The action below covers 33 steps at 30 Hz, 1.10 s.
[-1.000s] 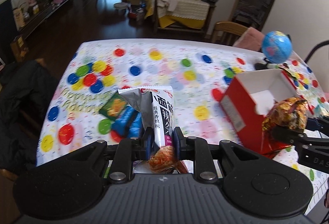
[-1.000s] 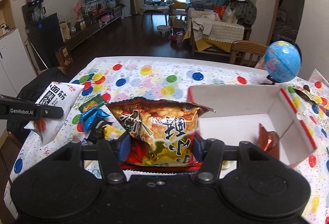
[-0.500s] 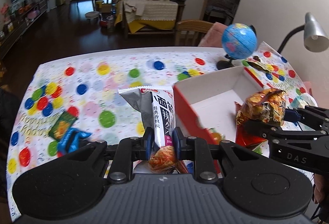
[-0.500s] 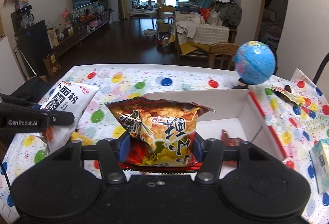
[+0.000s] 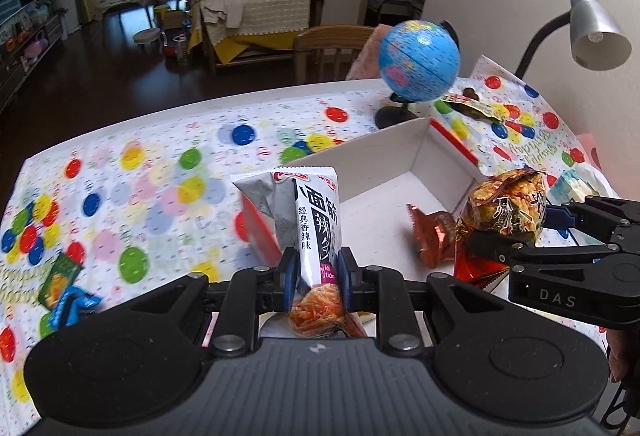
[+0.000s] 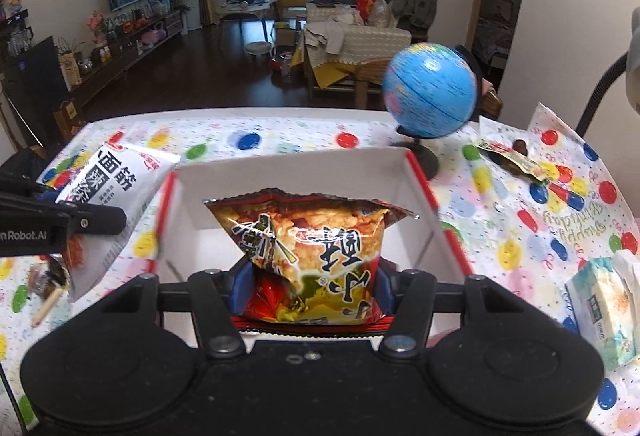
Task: Organize snacks
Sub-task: 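Carry the white packet and the chip bag with both grippers into the box, then open both grippers to release the white packet and chip bag in the box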
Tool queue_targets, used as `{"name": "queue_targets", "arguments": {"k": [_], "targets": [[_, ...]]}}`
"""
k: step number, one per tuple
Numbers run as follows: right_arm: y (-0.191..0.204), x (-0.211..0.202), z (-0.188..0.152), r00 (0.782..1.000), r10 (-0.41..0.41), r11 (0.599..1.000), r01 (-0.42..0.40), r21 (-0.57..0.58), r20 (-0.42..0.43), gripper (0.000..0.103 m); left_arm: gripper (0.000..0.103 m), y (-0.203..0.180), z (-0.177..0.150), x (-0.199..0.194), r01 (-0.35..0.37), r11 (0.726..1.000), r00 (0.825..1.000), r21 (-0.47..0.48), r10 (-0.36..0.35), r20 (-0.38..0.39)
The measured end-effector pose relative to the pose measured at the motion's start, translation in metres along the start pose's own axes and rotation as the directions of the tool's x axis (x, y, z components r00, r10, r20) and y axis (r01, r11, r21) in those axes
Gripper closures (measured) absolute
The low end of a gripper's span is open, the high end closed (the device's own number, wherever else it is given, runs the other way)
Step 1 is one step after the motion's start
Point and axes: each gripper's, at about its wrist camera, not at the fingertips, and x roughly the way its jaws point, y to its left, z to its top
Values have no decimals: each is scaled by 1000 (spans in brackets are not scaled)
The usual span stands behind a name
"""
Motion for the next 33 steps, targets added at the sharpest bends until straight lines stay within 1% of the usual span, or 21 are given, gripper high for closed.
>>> {"name": "queue_targets", "arguments": {"k": [5,11,22,25,27,33], "targets": [[-22,15,-3,999,-19,1000,19,1,-26,46,82,-19,9,26,-10,1000,1000,29,10,-25],[-39,32,-8,997,-28,999,29,15,-67,46,82,-34,12,56,-19,998,997,51,23,-67],[-48,63,-16,991,-40,999,39,-3,-130,46,82,-54,10,99,-55,992,989,112,69,-128],[-47,69,-20,989,-39,999,39,-5,-142,46,82,-59,6,112,-40,990,982,134,63,-176],[-47,71,-22,988,-32,999,32,-3,-149,46,82,-63,2,117,-49,987,979,151,77,-189],[-46,75,-28,987,-16,1000,15,-4,-163,44,82,-67,-5,125,-42,987,973,152,75,-219]]}}
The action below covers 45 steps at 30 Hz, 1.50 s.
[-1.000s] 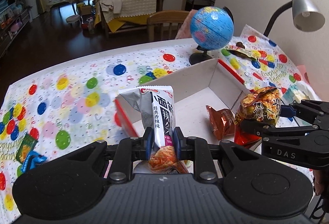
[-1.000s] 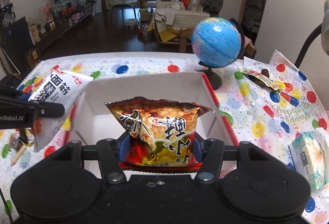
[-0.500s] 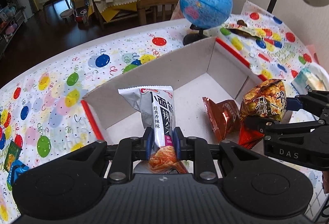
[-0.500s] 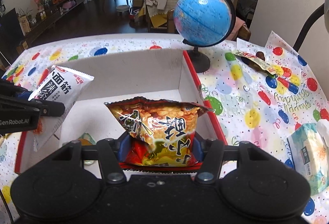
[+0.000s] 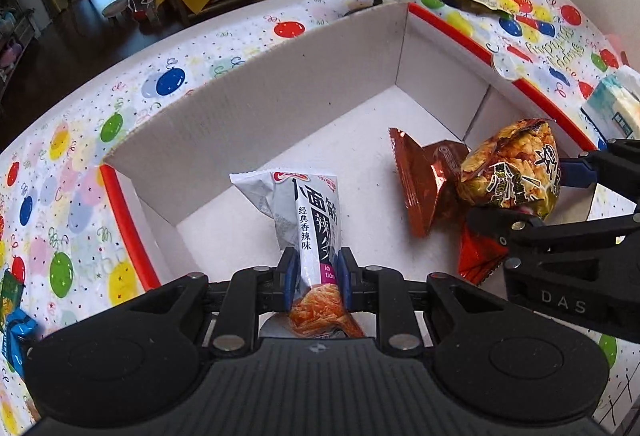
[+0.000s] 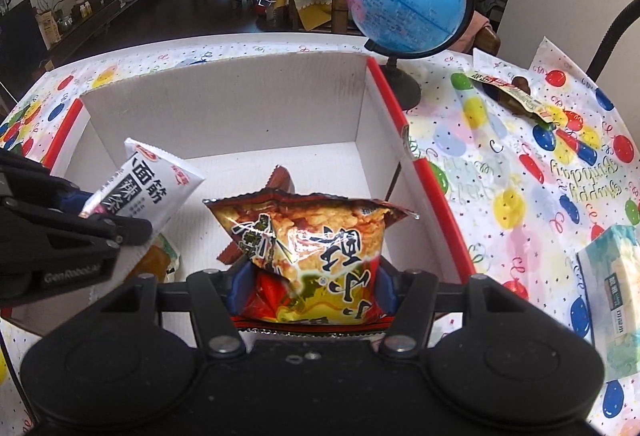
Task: Organize snacks
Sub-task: 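Open both grippers to release the white packet and chip bag in the box, then withdraw both grippers from the box back toward the remaining snacks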
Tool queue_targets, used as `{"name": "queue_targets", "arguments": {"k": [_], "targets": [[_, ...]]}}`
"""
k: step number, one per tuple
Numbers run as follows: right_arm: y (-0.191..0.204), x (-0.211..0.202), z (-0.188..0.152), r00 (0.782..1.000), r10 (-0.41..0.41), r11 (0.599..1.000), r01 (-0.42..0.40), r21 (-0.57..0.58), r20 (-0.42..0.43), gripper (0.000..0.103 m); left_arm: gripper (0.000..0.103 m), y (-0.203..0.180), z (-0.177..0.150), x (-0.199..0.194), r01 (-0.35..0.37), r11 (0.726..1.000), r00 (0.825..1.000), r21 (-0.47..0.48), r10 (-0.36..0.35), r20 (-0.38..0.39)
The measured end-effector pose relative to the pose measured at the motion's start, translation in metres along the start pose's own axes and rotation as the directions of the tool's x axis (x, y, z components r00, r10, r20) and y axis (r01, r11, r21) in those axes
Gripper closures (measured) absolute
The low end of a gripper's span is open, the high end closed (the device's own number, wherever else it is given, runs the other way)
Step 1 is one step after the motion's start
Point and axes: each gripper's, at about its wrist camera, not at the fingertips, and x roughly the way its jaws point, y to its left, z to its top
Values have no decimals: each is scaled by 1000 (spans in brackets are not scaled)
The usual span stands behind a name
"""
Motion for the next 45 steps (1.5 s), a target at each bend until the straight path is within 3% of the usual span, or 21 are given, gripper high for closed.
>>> {"name": "queue_targets", "arguments": {"k": [9,13,14,17,18,30,45], "targets": [[-3,-7,-3,1000,17,1000,-17,19,17,39,79,0,-3,-7,3,1000,1000,-16,-3,20],[-3,-18,-4,999,28,999,-29,23,41,29,75,2,-5,-19,21,999,999,-27,-20,48],[-2,-21,-4,998,31,999,-31,19,47,29,72,3,-6,-22,26,999,998,-29,-24,54],[-1,-31,-4,997,34,999,-35,11,69,26,44,5,-9,-34,28,999,996,-35,-25,87],[0,-35,-4,996,34,999,-35,9,78,25,40,5,-10,-39,28,999,994,-37,-24,104],[10,-81,-3,982,67,998,-67,-8,175,13,40,24,-25,-86,44,995,983,-95,-26,182],[41,-110,2,944,165,986,-166,-20,285,1,24,58,-56,-135,65,983,963,-174,-16,267]]}}
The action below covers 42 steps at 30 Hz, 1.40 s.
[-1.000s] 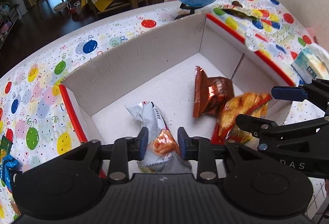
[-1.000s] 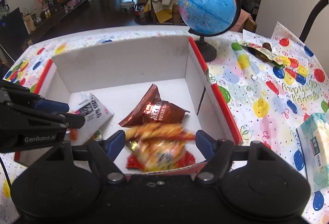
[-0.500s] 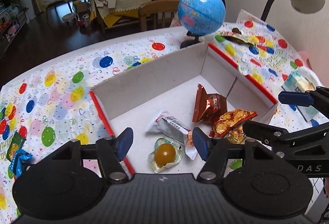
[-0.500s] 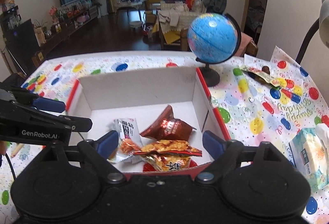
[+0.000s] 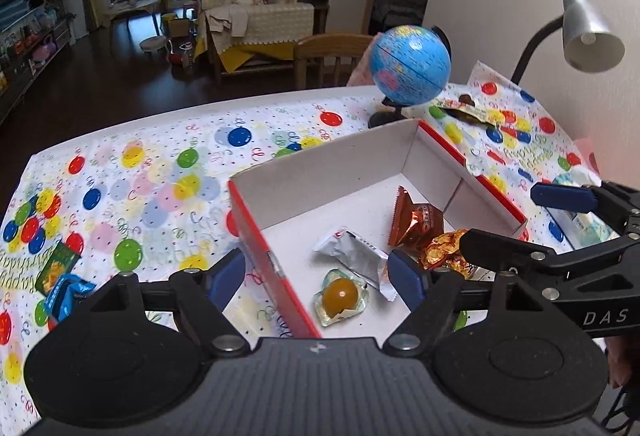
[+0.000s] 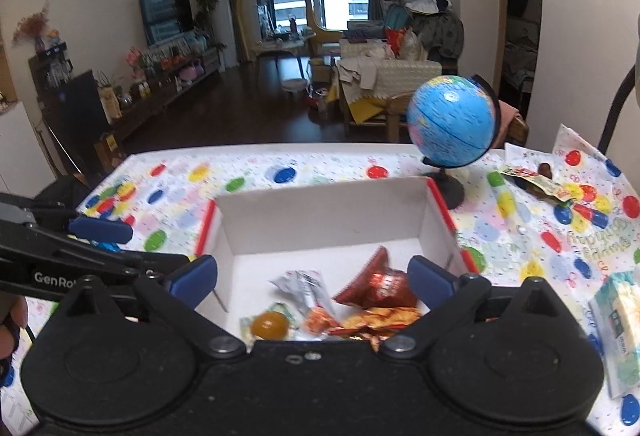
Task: Organize snacks
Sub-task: 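Withdraw both grippers from the box back toward the remaining snacks, then grasp the orange snack stick with left gripper while right grasps silver foil candy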
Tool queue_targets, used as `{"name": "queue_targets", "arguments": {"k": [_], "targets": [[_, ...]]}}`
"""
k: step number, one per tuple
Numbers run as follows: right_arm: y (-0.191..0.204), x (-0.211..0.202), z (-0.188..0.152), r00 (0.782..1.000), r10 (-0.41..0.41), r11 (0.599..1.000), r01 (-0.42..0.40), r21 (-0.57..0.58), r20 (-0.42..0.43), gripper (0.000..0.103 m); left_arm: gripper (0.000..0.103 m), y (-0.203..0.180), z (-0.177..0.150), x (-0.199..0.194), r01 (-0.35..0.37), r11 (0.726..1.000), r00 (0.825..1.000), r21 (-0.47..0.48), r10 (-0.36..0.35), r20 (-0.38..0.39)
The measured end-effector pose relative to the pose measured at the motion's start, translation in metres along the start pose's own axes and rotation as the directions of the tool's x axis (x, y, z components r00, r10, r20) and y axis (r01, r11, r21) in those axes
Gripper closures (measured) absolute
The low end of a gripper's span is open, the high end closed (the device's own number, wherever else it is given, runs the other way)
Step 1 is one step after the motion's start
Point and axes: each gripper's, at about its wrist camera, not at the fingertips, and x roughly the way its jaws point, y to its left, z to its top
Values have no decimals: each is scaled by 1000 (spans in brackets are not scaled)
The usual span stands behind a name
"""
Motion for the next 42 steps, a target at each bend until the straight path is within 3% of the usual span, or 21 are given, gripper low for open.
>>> {"name": "queue_targets", "arguments": {"k": [9,16,22,33,42], "targets": [[46,3,3,997,74,997,-74,18,38,0,21,52,-15,-29,-8,998,999,-56,10,32],[91,15,7,994,105,994,-106,21,25,0,21,105,-25,-46,-16,995,999,-98,19,34],[126,34,2,995,102,995,-102,15,-9,0,21,156,-38,-56,-66,990,997,-126,70,27],[189,71,-13,988,115,993,-116,-2,-101,1,21,244,-69,-46,-166,963,986,-211,160,-48],[230,100,-26,976,131,989,-140,-37,-174,5,21,286,-93,-19,-198,952,977,-235,172,-128]]}}
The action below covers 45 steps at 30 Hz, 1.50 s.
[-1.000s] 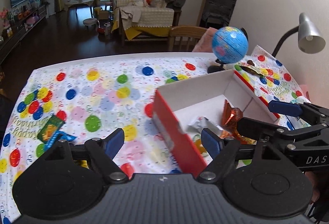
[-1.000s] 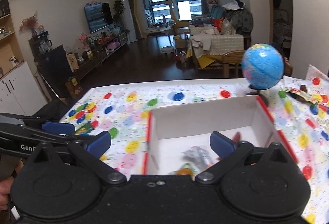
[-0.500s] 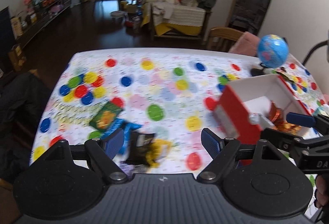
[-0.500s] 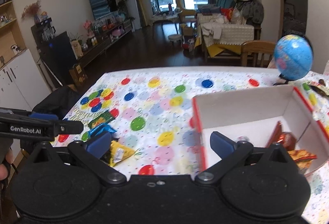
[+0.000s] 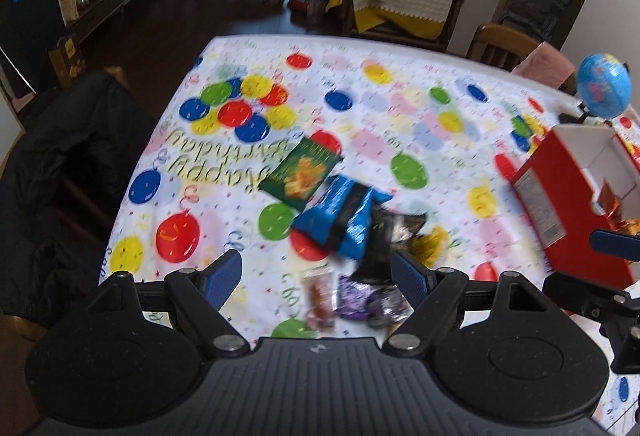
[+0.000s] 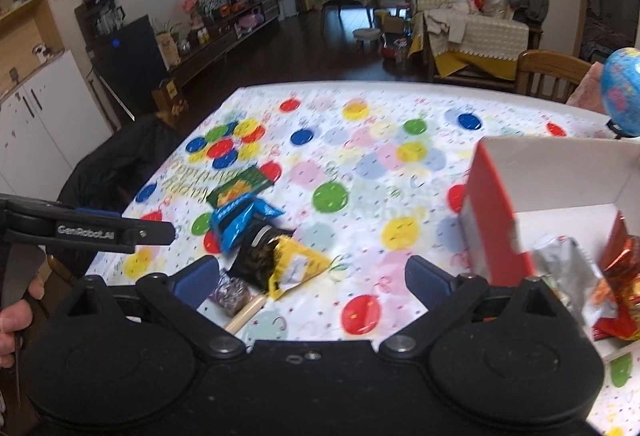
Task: Organize snacks
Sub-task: 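Grasp the orange snack stick with left gripper while right grasps silver foil candy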
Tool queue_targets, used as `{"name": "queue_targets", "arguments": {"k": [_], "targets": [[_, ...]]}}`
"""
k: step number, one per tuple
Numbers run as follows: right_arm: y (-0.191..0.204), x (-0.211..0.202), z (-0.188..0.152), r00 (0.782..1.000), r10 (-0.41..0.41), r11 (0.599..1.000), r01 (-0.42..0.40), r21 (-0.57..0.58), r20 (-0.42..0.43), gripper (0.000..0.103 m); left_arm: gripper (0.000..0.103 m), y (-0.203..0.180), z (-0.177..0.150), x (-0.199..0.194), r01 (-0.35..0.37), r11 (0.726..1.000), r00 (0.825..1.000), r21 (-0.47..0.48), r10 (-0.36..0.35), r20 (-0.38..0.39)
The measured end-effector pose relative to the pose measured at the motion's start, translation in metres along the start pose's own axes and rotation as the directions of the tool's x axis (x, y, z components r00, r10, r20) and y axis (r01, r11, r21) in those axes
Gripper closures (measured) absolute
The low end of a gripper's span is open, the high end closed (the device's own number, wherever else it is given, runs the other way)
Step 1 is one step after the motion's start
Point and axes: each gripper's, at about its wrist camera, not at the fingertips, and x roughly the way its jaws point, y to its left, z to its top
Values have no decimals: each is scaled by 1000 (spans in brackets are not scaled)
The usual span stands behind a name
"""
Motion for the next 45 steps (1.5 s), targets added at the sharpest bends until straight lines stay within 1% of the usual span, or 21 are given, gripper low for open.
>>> {"name": "queue_targets", "arguments": {"k": [6,9,11,14,18,21,22,25,30,32,34,36,37,38,39,42,43,44,45], "targets": [[15,26,-8,998,5,1000,-6,-17,-60,13,21,11,-10,26,-18,1000,998,8,19,-56],[22,37,-12,996,12,999,-15,-36,-85,18,22,15,-15,36,-30,999,997,19,31,-68],[30,46,-16,994,17,997,-25,-69,-111,25,22,18,-18,43,-32,999,996,14,33,-85],[41,59,-22,989,25,992,-42,-116,-147,30,32,18,-22,51,-22,1000,994,17,24,-111],[50,73,-26,984,34,986,-61,-153,-174,34,39,18,-27,59,-4,1000,991,24,7,-130],[56,82,-26,981,38,982,-72,-177,-189,42,39,19,-28,66,4,1000,989,11,-2,-150],[58,85,-26,980,39,980,-75,-184,-194,45,39,20,-28,67,12,1000,988,6,-11,-154],[62,93,-24,978,45,977,-86,-195,-205,50,39,17,-25,70,22,1000,987,12,-19,-158],[67,102,-23,974,62,971,-110,-214,-216,52,39,15,-21,75,41,999,986,16,-38,-160],[69,107,-23,973,65,968,-116,-222,-224,57,40,15,-18,77,43,999,987,18,-39,-157],[70,111,-22,972,65,967,-118,-227,-226,59,42,14,-17,78,42,999,987,23,-38,-155],[71,113,-22,973,66,967,-118,-227,-223,62,49,12,-16,78,35,999,988,32,-30,-154],[71,113,-21,973,68,966,-120,-229,-222,64,51,12,-16,78,34,999,988,34,-28,-153],[72,114,-21,973,69,965,-121,-231,-222,65,56,12,-16,78,29,999,988,34,-24,-152],[72,114,-21,973,68,965,-121,-233,-222,66,64,12,-16,78,25,999,988,33,-20,-151],[75,114,-22,974,66,963,-118,-242,-216,71,78,12,-16,77,38,999,987,28,-34,-156],[75,114,-22,976,61,963,-113,-244,-211,73,80,11,-17,77,36,999,987,34,-30,-155],[76,114,-22,976,60,964,-112,-243,-211,74,85,10,-17,77,33,999,988,41,-26,-154],[75,113,-22,976,60,964,-111,-240,-211,74,85,10,-17,77,35,998,988,44,-28,-152]]}}
